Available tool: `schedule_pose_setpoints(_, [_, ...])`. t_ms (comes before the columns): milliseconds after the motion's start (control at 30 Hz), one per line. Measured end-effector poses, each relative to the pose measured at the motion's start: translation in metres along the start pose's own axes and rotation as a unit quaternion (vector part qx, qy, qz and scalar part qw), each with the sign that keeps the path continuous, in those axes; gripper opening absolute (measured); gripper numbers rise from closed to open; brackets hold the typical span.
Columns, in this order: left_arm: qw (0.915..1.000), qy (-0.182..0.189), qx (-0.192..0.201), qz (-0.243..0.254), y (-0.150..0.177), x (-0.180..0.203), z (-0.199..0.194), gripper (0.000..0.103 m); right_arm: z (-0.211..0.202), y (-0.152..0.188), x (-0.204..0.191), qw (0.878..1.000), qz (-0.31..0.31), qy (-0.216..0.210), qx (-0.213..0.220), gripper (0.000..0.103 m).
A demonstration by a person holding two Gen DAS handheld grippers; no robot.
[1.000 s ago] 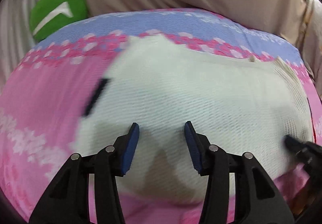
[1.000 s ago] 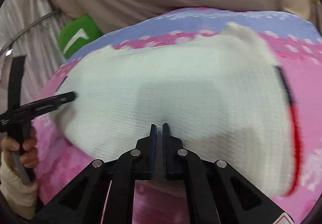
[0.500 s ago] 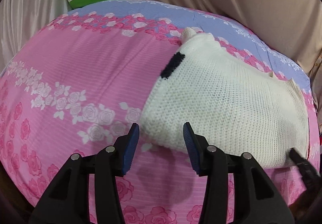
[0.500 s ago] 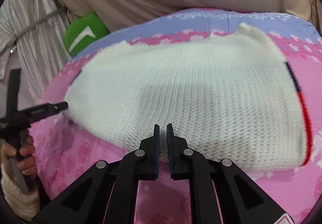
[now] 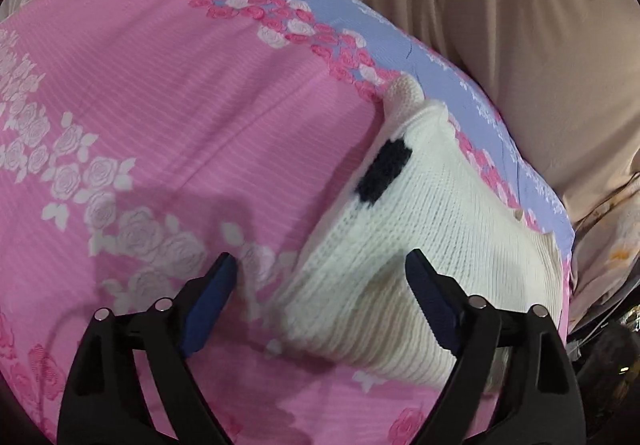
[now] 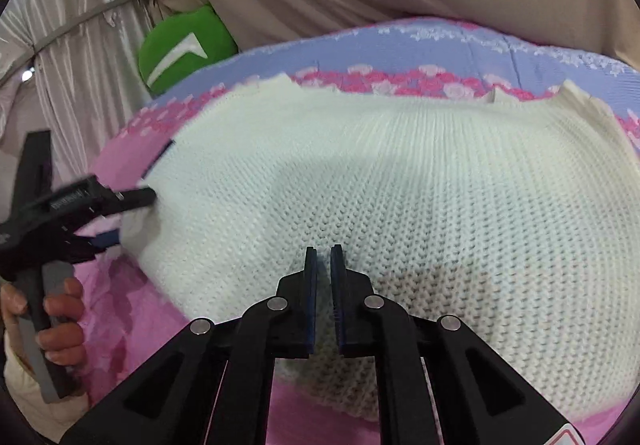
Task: Fold small clothes
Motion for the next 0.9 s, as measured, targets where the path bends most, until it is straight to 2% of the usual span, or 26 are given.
schedule_pose_setpoints(67, [0.9999,0.009,0.000,0.007,-0.002,0.008,0.004,0.079,-0.001,0.002,0.000,1.000,0.005,-0.009,0.014,0.006])
schedule_pose_setpoints(100, [0.9995,0.027,-0.006,0.012,-0.002,0.013,0.005,0.054,-0.005,0.001,0.001,1.000,0.012,-0.015,0.015,0.006])
schedule_pose_setpoints(133, [0.9989,0.040,-0.019,0.014,-0.004,0.017,0.007,0.040,-0.008,0.001,0.002,1.000,0.017,-0.019,0.018,0.006])
schedule_pose_setpoints(200, [0.9987,0.047,-0.009,0.017,-0.005,0.027,-0.004,0.027,-0.018,0.002,0.003,0.999,0.023,-0.024,0.023,0.007])
schedule_pose_setpoints(267, [0.9975,0.054,0.023,0.039,-0.005,0.043,-0.028,0.019,-0.032,0.006,0.002,0.999,0.021,-0.028,0.036,0.010])
schedule_pose_setpoints(333, [0.9942,0.071,0.053,0.061,-0.003,0.063,-0.056,0.014,-0.048,0.011,0.005,0.998,0.022,-0.036,0.047,0.011])
schedule_pose_setpoints(433, [0.9833,0.117,0.090,0.106,0.002,0.107,-0.097,0.009,-0.074,0.024,0.012,0.997,0.028,-0.039,0.062,0.011])
schedule_pose_setpoints(467, [0.9772,0.139,0.096,0.128,0.006,0.128,-0.108,0.009,-0.085,0.030,0.015,0.997,0.030,-0.036,0.069,0.011])
schedule_pose_setpoints(567, [0.9591,0.167,0.119,0.195,0.027,0.196,-0.127,0.008,-0.119,0.050,0.028,0.995,0.038,-0.021,0.085,0.011])
schedule_pose_setpoints(633, [0.9496,0.179,0.116,0.230,0.044,0.235,-0.122,0.008,-0.140,0.064,0.040,0.995,0.048,-0.002,0.093,0.014])
schedule_pose_setpoints(733, [0.9388,0.190,0.085,0.275,0.076,0.287,-0.102,0.008,-0.164,0.083,0.059,0.992,0.069,0.023,0.101,0.018])
schedule_pose_setpoints(800, [0.9337,0.176,0.058,0.306,0.103,0.318,-0.075,0.008,-0.178,0.097,0.075,0.989,0.091,0.037,0.107,0.019])
schedule_pose_setpoints(900, [0.9305,0.137,0.025,0.339,0.136,0.341,-0.034,0.008,-0.189,0.110,0.094,0.986,0.116,0.049,0.108,0.020])
Point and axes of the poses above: each gripper's, at about its wrist camera, not at the fingertips, and z roughly the way its jaws point, x to its right, y to its underside, the point moved 1 cm from there along z, roughly the way its jaws point, and after that the axes turned 11 degrees about -y, right-handed, at the moved point
